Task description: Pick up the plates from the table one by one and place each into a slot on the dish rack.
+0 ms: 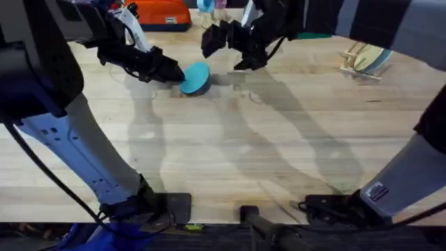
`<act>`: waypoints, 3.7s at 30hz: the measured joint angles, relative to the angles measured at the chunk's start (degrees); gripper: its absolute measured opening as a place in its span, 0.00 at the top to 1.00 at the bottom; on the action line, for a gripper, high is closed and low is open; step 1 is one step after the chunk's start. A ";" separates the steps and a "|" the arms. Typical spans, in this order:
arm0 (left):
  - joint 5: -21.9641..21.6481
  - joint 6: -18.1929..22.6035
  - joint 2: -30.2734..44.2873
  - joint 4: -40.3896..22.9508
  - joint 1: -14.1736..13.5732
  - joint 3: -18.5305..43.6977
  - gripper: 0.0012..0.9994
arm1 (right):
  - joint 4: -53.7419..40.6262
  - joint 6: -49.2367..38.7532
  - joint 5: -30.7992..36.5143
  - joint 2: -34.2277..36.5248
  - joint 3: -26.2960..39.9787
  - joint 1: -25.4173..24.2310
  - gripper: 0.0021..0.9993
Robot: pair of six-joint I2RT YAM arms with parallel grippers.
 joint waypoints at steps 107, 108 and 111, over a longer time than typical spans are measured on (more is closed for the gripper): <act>-6.14 4.25 -20.26 -12.16 -0.07 0.90 0.96 | 12.16 -10.75 -13.38 6.48 0.76 4.52 0.97; -6.84 4.50 -21.58 -12.99 -0.07 0.90 0.96 | 12.13 -11.20 -13.23 5.53 0.76 4.43 0.97; -8.15 5.31 -24.90 -14.68 -0.07 0.90 0.96 | 10.72 -12.84 -12.17 3.07 0.76 4.09 0.97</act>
